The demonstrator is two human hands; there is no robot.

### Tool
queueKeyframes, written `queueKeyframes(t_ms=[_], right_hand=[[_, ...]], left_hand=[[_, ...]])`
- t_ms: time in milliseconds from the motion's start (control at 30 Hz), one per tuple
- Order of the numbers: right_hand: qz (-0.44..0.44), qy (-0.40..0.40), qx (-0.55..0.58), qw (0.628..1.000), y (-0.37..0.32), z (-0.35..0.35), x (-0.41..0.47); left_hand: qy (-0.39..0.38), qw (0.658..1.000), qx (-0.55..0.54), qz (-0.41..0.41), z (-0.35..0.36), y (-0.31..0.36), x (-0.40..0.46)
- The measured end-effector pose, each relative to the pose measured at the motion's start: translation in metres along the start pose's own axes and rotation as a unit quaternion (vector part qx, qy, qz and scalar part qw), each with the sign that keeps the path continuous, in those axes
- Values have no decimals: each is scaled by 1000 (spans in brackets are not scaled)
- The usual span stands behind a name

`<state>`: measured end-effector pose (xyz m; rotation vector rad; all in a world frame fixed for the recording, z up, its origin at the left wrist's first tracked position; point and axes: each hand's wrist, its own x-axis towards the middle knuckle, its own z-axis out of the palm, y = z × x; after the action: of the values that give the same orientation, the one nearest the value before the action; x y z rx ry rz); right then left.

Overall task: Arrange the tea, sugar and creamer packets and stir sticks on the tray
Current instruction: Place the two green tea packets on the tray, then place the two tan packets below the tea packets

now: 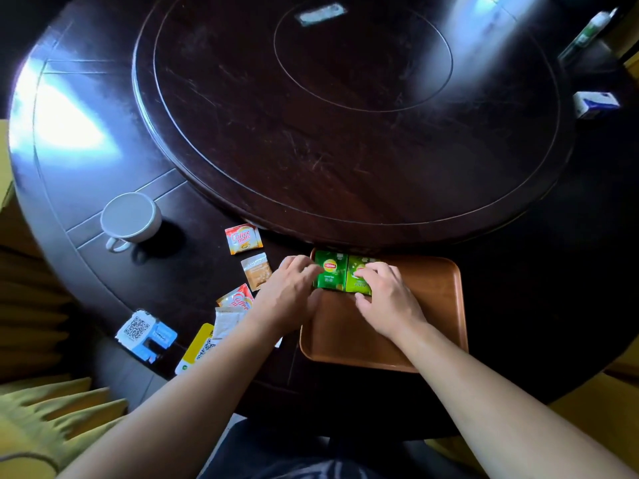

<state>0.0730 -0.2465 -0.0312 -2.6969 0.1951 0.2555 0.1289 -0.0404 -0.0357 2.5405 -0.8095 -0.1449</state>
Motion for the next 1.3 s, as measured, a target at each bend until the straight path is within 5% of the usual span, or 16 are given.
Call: queueKeyframes(t_ms=[400,633,933,1133,1300], right_hand=[[-68,-26,52,996,-96,7,27],[-24,-85,26,996,-152,39,53],[74,-72,-4,995,-177,70,65],[78,-71,14,994,-183,74,65],[76,-93,99,988,-180,66,56]], left_hand=[[-1,939,12,-343,-32,-59,-102],[50,927,-51,-367,-23,-54,-121],[34,945,0,-324,-33,-52,-126],[100,907,-75,-401,-48,-69,-140],[110,843,-211,-483,-63,-83,-146]])
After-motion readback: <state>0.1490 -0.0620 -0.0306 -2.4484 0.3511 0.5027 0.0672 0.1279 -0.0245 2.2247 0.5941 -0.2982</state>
